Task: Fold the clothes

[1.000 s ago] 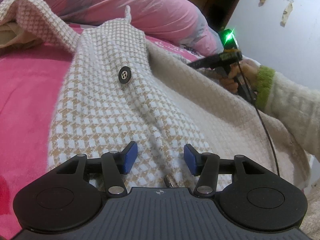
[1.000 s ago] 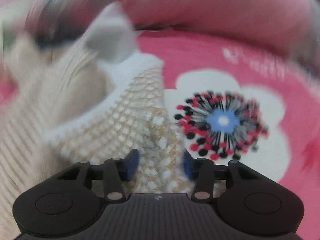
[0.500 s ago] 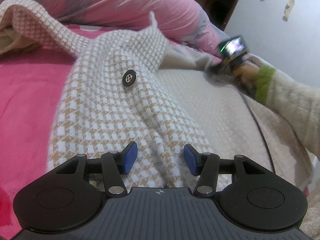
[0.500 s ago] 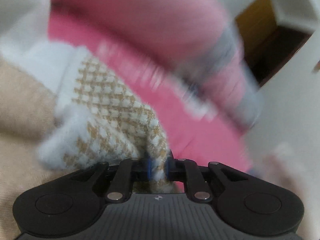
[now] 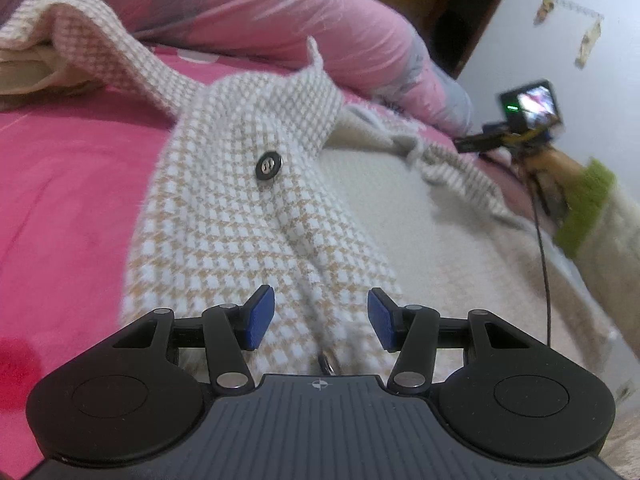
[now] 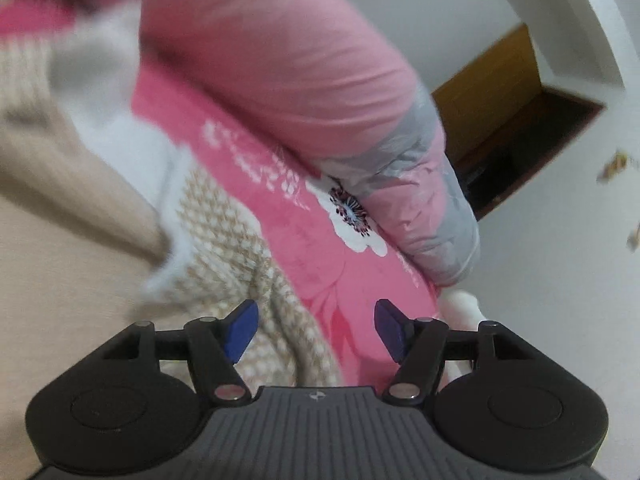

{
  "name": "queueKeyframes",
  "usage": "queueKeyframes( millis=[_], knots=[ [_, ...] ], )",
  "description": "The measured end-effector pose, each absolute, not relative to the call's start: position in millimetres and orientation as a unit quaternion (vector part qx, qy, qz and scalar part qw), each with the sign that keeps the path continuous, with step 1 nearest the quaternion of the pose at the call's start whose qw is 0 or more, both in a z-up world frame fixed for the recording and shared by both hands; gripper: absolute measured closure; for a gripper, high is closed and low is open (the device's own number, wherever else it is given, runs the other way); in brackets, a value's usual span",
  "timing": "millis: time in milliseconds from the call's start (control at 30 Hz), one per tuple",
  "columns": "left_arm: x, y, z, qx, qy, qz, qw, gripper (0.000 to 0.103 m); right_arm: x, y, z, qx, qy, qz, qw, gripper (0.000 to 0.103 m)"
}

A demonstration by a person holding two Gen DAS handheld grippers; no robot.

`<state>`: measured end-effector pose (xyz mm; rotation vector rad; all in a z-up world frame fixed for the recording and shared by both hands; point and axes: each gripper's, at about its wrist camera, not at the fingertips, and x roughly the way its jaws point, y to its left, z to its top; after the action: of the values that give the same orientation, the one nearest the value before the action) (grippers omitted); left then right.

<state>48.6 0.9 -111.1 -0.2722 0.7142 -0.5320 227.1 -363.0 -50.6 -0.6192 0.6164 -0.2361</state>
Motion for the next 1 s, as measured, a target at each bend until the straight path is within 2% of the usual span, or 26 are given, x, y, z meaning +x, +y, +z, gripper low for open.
queueKeyframes(
  millis=[67, 167, 267, 500, 567, 667, 767, 833, 1000],
  knots=[
    [32.0, 11.9, -103.9, -0.139, 0.332, -0.257, 0.897, 0.051, 193.1, -358.7, -26.0, -0.218, 0.299, -0.081, 0.925, 0.035],
    [7.9, 33.4, -99.6, -0.160, 0.330, -0.250, 0.896, 0.051, 139.7, -354.9, -8.3, -0.036, 0.337, 0.024, 0.941, 0.035],
    [-9.7, 56.6, -100.0, -0.183, 0.337, -0.235, 0.893, 0.051, 95.7, -340.3, -28.2, 0.120, 0.387, 0.133, 0.904, 0.036],
    [-30.9, 88.6, -108.1, -0.205, 0.350, -0.193, 0.893, 0.051, 62.4, -301.4, -115.2, 0.276, 0.473, 0.168, 0.820, 0.052],
    [-32.1, 89.0, -110.6, -0.206, 0.354, -0.194, 0.891, 0.051, 53.3, -293.1, -123.7, 0.296, 0.470, 0.174, 0.813, 0.052],
    [-31.8, 86.6, -115.3, -0.206, 0.357, -0.197, 0.890, 0.051, 49.3, -286.4, -124.0, 0.300, 0.460, 0.186, 0.815, 0.064],
    [-30.3, 81.1, -120.1, -0.200, 0.358, -0.194, 0.891, 0.052, 40.5, -278.9, -123.2, 0.297, 0.450, 0.192, 0.820, 0.098],
    [-31.3, 79.0, -119.6, -0.194, 0.355, -0.192, 0.894, 0.052, 34.7, -273.9, -122.6, 0.295, 0.443, 0.196, 0.823, 0.099],
    [-36.9, 83.9, -122.1, -0.195, 0.356, -0.199, 0.892, 0.051, 8.9, -319.1, -94.6, 0.306, 0.357, 0.149, 0.870, 0.099]
  ],
)
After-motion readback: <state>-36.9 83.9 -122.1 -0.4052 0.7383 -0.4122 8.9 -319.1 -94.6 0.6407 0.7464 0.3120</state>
